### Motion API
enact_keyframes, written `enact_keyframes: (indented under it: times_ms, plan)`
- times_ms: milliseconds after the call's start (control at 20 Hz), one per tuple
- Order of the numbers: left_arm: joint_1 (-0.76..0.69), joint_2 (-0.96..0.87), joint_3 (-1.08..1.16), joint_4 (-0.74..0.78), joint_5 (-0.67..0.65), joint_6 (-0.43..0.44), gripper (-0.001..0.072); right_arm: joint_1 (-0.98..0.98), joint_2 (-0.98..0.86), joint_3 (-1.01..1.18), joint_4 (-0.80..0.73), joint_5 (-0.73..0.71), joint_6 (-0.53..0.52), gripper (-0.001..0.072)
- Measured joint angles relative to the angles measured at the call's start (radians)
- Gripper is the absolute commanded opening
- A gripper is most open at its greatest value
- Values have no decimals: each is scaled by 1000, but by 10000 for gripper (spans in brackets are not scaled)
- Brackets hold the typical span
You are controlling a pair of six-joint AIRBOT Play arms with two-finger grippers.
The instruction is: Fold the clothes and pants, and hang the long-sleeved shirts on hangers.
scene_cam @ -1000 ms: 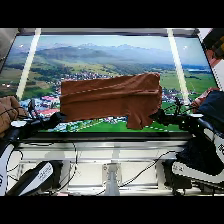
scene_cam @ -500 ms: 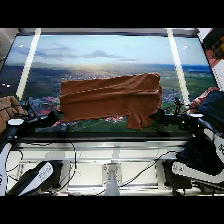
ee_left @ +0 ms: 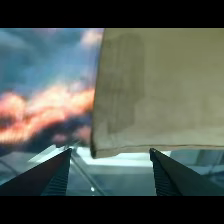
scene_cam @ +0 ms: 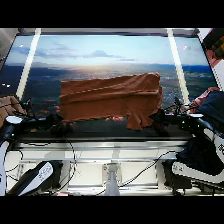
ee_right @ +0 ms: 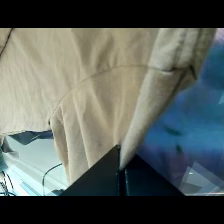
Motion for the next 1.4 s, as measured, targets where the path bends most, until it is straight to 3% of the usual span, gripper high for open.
enact_keyframes:
  times_ms: [700, 1000, 1150, 1250, 1300, 1350, 1400]
  plan:
    - [-11, -67, -14, -51, -6, -19, 587, 0, 0, 0, -1, -2, 0, 14]
    - [-13, -103, -16, -130, 18, 63, 575, 0, 0, 0, 0, -1, 0, 15]
    - [-13, -108, -18, -154, 56, 85, 402, 0, 0, 0, 0, 0, 0, 14]
    - [-18, -109, -18, -164, 68, 94, 399, 0, 0, 0, 0, 0, 0, 14]
    - [-26, -110, -18, -170, 72, 95, 301, 0, 0, 0, 0, 1, 0, 14]
    - [-36, -113, -18, -171, 79, 98, 89, 0, 0, 0, 0, 1, 0, 14]
    - [-52, -119, -18, -171, 85, 98, 23, 0, 0, 0, 0, 3, 0, 14]
